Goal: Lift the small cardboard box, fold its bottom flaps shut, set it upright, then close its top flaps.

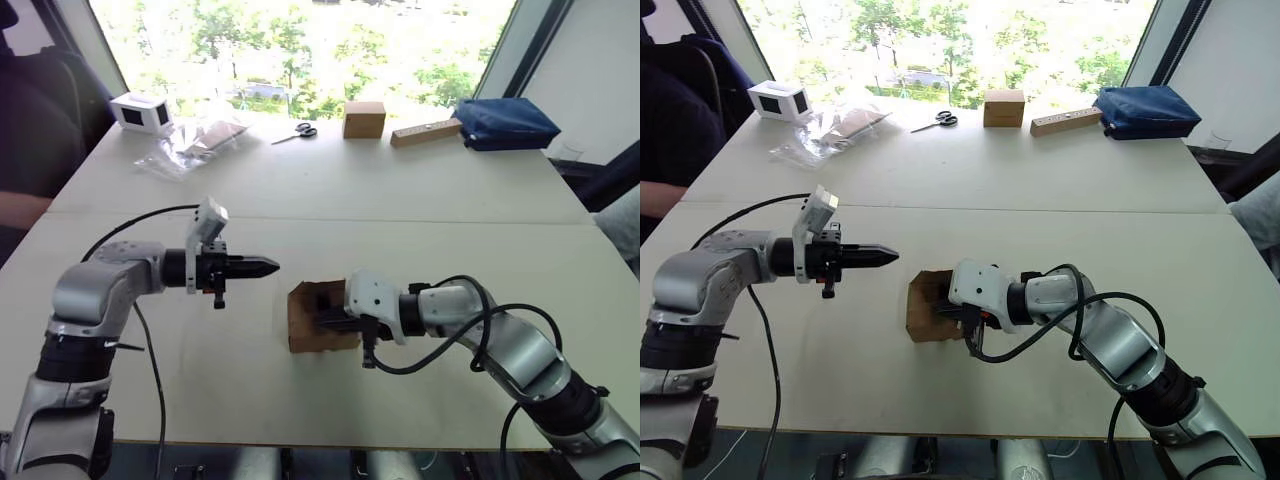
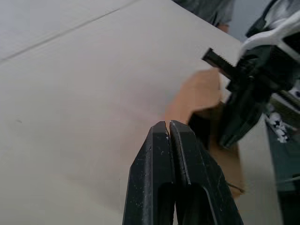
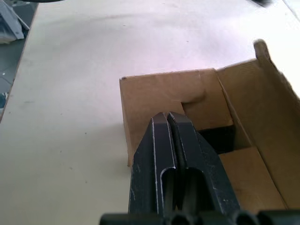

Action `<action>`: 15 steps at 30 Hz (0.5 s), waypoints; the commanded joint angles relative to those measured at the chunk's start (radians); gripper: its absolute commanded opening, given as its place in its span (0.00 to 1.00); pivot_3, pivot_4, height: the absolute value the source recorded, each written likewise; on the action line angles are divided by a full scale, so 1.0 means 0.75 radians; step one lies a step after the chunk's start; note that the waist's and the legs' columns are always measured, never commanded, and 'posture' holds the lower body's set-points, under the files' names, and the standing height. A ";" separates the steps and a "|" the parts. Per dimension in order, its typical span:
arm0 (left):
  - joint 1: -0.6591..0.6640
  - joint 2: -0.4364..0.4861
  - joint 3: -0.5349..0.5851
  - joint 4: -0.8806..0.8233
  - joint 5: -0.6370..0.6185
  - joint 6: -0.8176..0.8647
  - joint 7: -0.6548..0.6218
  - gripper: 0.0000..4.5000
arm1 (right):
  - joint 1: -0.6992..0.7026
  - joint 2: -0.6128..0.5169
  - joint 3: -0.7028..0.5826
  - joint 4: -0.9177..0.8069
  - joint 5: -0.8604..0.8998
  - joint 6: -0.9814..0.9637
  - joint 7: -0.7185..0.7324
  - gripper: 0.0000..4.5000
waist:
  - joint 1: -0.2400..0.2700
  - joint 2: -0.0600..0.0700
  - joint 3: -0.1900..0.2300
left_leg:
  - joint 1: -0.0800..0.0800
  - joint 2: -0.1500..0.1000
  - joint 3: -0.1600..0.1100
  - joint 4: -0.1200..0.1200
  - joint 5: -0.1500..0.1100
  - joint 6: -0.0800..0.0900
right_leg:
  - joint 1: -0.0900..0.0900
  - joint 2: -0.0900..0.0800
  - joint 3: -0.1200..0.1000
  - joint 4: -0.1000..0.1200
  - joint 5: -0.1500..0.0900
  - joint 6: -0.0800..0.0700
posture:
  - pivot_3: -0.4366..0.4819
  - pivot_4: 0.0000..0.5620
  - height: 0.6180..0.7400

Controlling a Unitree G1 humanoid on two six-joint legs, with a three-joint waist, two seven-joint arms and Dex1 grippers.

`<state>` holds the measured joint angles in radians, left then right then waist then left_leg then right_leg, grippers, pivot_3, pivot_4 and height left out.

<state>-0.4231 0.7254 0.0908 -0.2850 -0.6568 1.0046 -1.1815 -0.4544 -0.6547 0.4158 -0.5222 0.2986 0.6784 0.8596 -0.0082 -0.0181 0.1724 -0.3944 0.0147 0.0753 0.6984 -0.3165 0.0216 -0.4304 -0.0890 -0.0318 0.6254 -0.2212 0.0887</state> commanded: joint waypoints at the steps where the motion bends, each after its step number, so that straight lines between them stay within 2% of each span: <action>1: 0.092 0.024 0.016 -0.230 -0.121 0.076 0.068 0.01 | -0.012 0.012 -0.022 -0.001 -0.008 -0.034 0.014 0.00 | 0.000 0.000 0.000 | 0.000 0.000 0.000 0.000 0.000 0.000 | 0.000 0.000 0.000 -0.001 0.000 0.000 | 0.48 0.27 1.00; 7: 0.151 -0.011 -0.085 -0.282 -0.094 0.014 0.182 0.01 | -0.007 0.018 -0.019 -0.006 -0.013 -0.037 0.018 0.00 | -0.002 0.000 0.000 | 0.001 0.000 0.000 0.000 0.000 0.000 | 0.001 0.001 0.000 -0.001 0.000 -0.001 | 0.48 0.27 1.00; 15: 0.176 0.025 -0.164 -0.249 -0.071 -0.069 0.183 0.01 | -0.001 0.009 -0.039 -0.028 -0.005 -0.025 0.012 0.00 | -0.003 0.000 0.000 | 0.001 0.000 0.001 -0.001 0.000 0.000 | 0.001 0.001 0.000 -0.002 0.000 -0.001 | 0.48 0.27 1.00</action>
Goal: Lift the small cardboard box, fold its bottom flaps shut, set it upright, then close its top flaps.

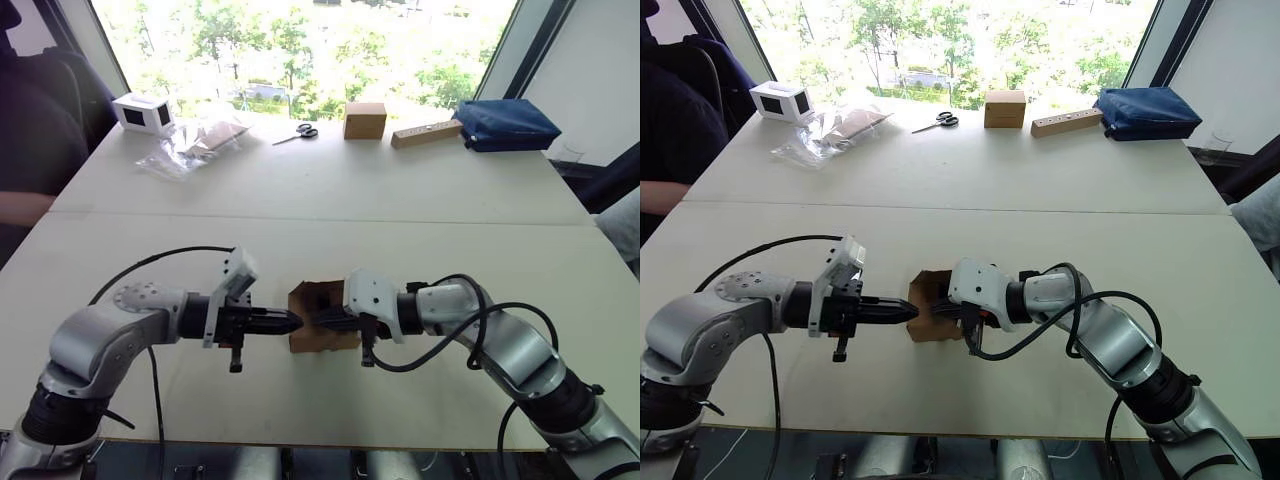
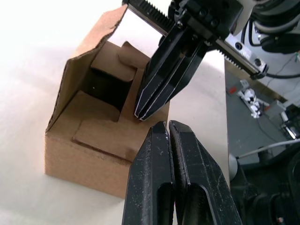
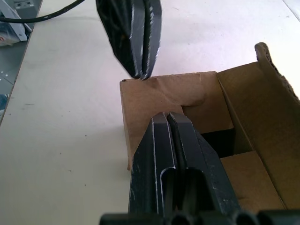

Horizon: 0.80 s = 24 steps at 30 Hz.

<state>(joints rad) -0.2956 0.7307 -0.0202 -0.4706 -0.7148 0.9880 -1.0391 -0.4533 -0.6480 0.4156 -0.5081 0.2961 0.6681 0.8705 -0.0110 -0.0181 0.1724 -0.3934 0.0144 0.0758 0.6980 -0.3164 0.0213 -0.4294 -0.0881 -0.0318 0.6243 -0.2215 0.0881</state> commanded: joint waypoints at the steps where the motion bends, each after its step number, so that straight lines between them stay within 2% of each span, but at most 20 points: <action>1: 0.008 0.024 -0.027 0.004 0.015 -0.057 -0.011 0.01 | -0.003 0.000 -0.042 -0.049 0.001 -0.010 -0.002 0.00 | 0.001 0.000 0.000 | 0.000 0.000 0.000 0.000 0.000 0.000 | 0.000 0.000 0.000 0.000 0.000 0.000 | 0.48 0.27 1.00; 5: 0.031 0.029 -0.090 0.056 0.078 -0.135 -0.020 0.01 | -0.013 0.011 -0.106 -0.078 0.061 0.028 -0.007 0.00 | 0.001 0.000 0.000 | 0.000 0.000 0.000 0.000 0.000 0.000 | 0.000 0.000 0.000 0.000 0.000 0.000 | 0.48 0.27 1.00; 13: 0.029 0.007 -0.126 0.114 0.095 -0.188 -0.002 0.01 | -0.056 0.000 -0.268 -0.144 0.244 0.132 0.028 0.00 | 0.003 0.000 0.000 | 0.000 0.000 0.000 0.000 0.000 0.000 | 0.001 -0.001 0.000 -0.005 0.000 0.000 | 0.48 0.27 1.00; 17: 0.025 -0.019 -0.126 0.123 0.083 -0.187 0.022 0.01 | -0.193 0.096 -0.398 -0.005 0.315 0.127 -0.035 0.00 | 0.001 0.000 0.000 | 0.000 0.000 0.000 -0.001 0.000 0.000 | 0.002 -0.001 0.000 -0.006 0.000 -0.001 | 0.48 0.27 1.00; 21: 0.025 -0.039 -0.110 0.132 0.067 -0.175 0.045 0.01 | -0.262 0.060 -0.242 0.192 0.059 -0.047 -0.054 0.00 | 0.003 0.001 -0.001 | 0.000 0.000 0.000 -0.001 0.000 0.000 | 0.002 -0.001 -0.001 -0.006 0.000 -0.001 | 0.48 0.27 1.00; 24: 0.029 -0.036 -0.111 0.130 0.070 -0.176 0.048 0.01 | -0.269 0.051 -0.154 0.276 -0.041 -0.118 -0.036 0.00 | 0.001 0.001 -0.001 | 0.000 0.000 0.001 -0.001 0.000 0.000 | 0.002 -0.001 0.000 -0.008 0.000 -0.001 | 0.48 0.27 1.00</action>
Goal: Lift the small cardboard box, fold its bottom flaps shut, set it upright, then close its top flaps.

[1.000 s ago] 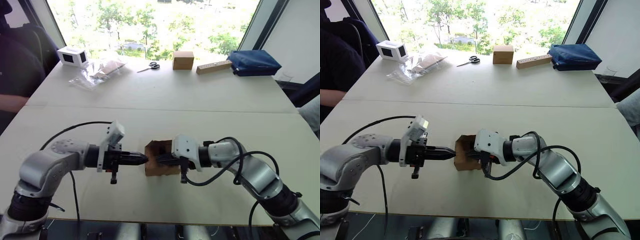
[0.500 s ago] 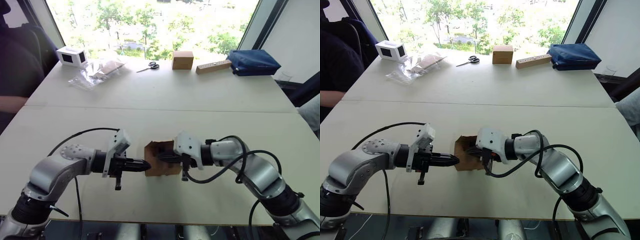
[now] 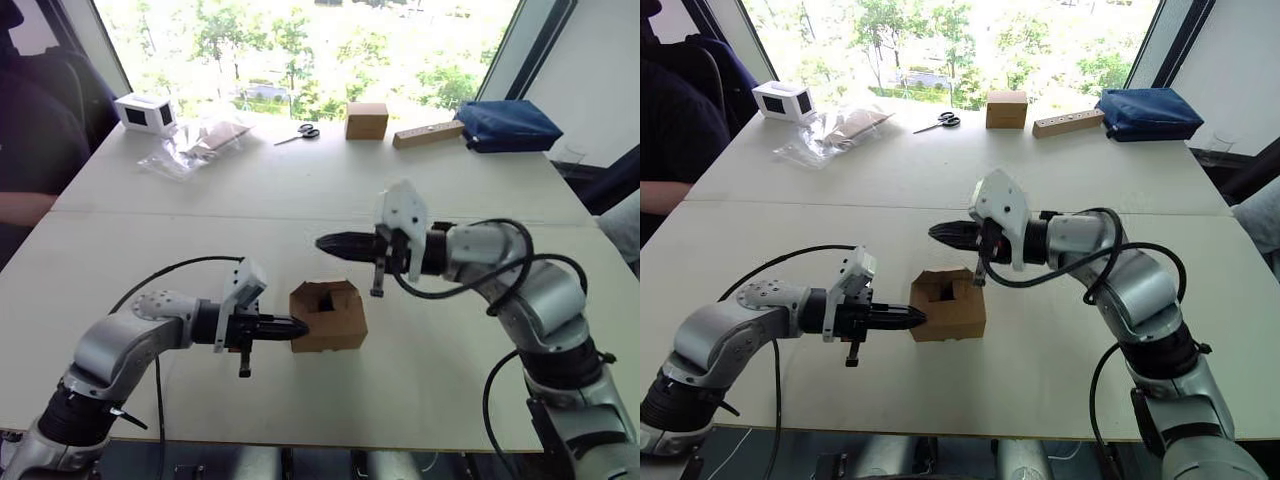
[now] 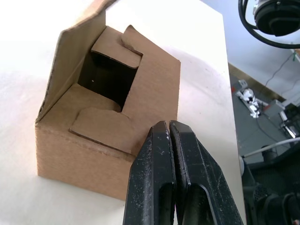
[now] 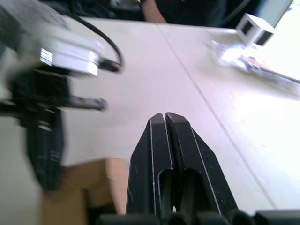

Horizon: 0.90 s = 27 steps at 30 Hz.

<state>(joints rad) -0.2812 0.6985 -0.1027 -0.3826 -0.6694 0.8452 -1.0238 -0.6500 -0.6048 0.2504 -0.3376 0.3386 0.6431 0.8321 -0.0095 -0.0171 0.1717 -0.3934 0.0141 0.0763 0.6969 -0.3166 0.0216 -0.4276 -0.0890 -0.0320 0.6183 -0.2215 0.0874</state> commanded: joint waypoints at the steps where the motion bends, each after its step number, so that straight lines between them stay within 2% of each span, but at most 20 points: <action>1: 0.010 0.008 0.000 0.011 0.008 0.015 0.029 0.01 | -0.007 -0.004 0.077 0.060 -0.110 -0.099 0.021 0.00 | -0.002 0.000 0.000 | 0.000 0.000 0.000 0.000 0.000 0.000 | 0.000 0.000 0.000 0.000 0.000 0.000 | 0.48 0.27 1.00; 6: 0.017 0.013 0.007 -0.002 -0.002 0.023 0.037 0.01 | 0.043 -0.024 0.141 0.029 -0.155 -0.109 0.071 0.00 | -0.001 0.000 0.000 | 0.000 0.000 0.000 0.000 0.000 0.000 | 0.000 0.000 0.000 0.000 0.000 0.000 | 0.48 0.27 1.00; 14: 0.011 0.019 0.010 0.001 -0.012 0.022 0.047 0.01 | 0.180 -0.041 0.088 -0.194 -0.021 0.035 0.132 0.00 | -0.001 0.000 0.000 | 0.000 0.001 0.000 0.000 0.000 0.000 | 0.000 0.000 0.000 0.000 0.000 0.000 | 0.48 0.27 1.00; 24: -0.050 0.000 0.087 0.008 -0.120 0.078 0.067 0.01 | 0.203 -0.031 0.118 -0.189 -0.057 0.034 0.098 0.00 | -0.002 0.000 0.000 | 0.000 0.001 0.000 0.000 0.000 0.000 | 0.000 0.000 0.000 0.000 0.000 0.000 | 0.48 0.27 1.00; 27: -0.095 -0.029 0.159 0.029 -0.204 0.120 0.093 0.01 | 0.200 -0.032 0.126 -0.172 -0.073 0.025 0.095 0.00 | -0.001 0.000 0.000 | 0.000 0.001 0.000 0.000 0.000 0.000 | 0.000 0.000 0.000 0.000 0.000 0.000 | 0.48 0.27 1.00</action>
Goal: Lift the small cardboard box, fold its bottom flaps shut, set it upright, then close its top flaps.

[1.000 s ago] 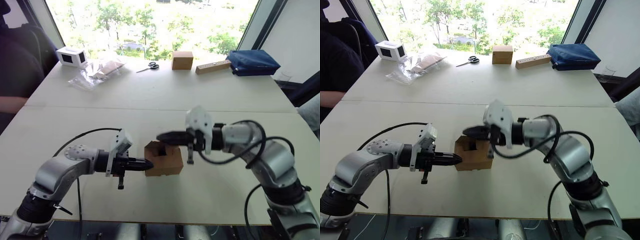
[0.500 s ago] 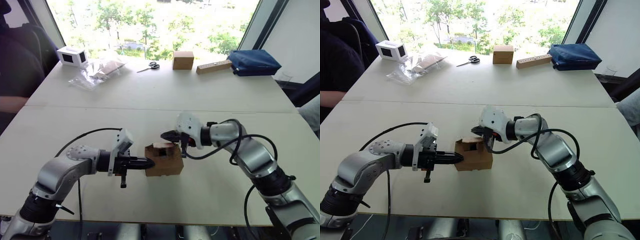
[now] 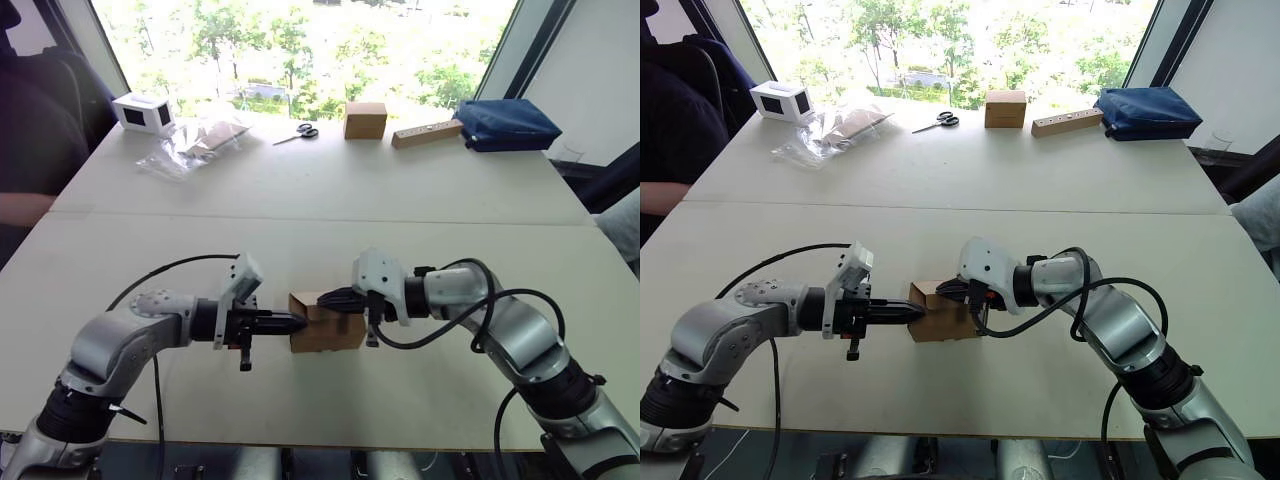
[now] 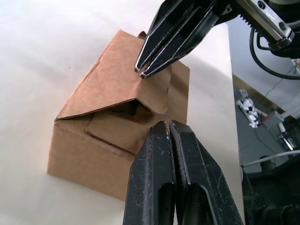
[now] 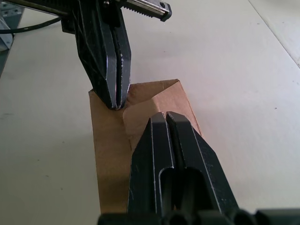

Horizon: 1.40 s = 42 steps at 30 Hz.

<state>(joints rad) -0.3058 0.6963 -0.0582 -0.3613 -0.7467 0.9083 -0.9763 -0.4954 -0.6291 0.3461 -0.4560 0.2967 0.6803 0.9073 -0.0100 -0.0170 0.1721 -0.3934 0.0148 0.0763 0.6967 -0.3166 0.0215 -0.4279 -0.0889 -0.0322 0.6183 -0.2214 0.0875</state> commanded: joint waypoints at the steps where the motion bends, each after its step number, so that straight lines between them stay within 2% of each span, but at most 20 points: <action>1: -0.097 -0.062 0.143 0.028 -0.140 0.051 0.071 0.01 | -0.007 0.000 0.000 -0.011 -0.020 -0.027 -0.004 0.00 | 0.000 0.000 0.000 | 0.000 0.000 0.000 0.000 0.000 0.000 | 0.000 0.000 0.000 0.000 0.000 0.000 | 0.48 0.27 1.00; 3: -0.142 -0.112 0.184 0.063 -0.171 0.068 0.132 0.01 | -0.008 0.001 0.000 -0.008 -0.023 -0.031 -0.002 0.00 | 0.002 -0.001 0.000 | 0.000 0.000 0.000 0.000 0.000 0.000 | 0.000 0.000 0.000 0.000 0.000 0.000 | 0.48 0.27 1.00; 8: -0.159 -0.162 0.095 0.086 -0.060 0.012 0.185 0.01 | -0.007 0.009 -0.007 -0.014 -0.023 -0.031 -0.004 0.00 | -0.003 0.000 0.000 | 0.000 -0.001 0.000 0.000 0.000 0.000 | 0.000 0.000 0.000 0.000 0.001 0.002 | 0.48 0.27 1.00; 16: -0.142 -0.197 0.012 0.143 0.039 -0.069 0.170 0.01 | -0.019 0.005 -0.044 -0.053 -0.004 -0.014 -0.016 0.00 | -0.001 0.000 0.000 | 0.000 0.000 0.000 0.000 0.000 0.000 | 0.000 0.001 0.000 0.000 0.000 0.001 | 0.48 0.27 1.00; 28: -0.127 -0.189 -0.027 0.163 0.097 -0.105 0.117 0.01 | 0.047 -0.065 -0.091 -0.269 0.131 0.114 0.006 0.00 | -0.001 0.000 0.000 | 0.000 0.000 0.000 0.000 0.000 0.000 | 0.000 0.000 0.000 -0.001 0.000 0.001 | 0.48 0.27 1.00; 42: -0.112 -0.196 -0.037 0.138 0.116 -0.097 0.114 0.01 | 0.065 -0.064 0.027 -0.155 -0.015 0.025 -0.052 0.00 | 0.000 0.000 0.000 | 0.000 0.000 0.000 0.000 0.000 0.000 | 0.000 -0.001 0.000 -0.001 0.000 0.000 | 0.48 0.27 1.00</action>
<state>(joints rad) -0.3961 0.5467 -0.0884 -0.2340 -0.6527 0.8374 -0.8862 -0.4446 -0.6736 0.3638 -0.5630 0.3021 0.7245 0.8692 -0.0103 -0.0173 0.1724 -0.3937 0.0145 0.0761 0.6964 -0.3167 0.0215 -0.4279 -0.0896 -0.0324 0.6171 -0.2214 0.0875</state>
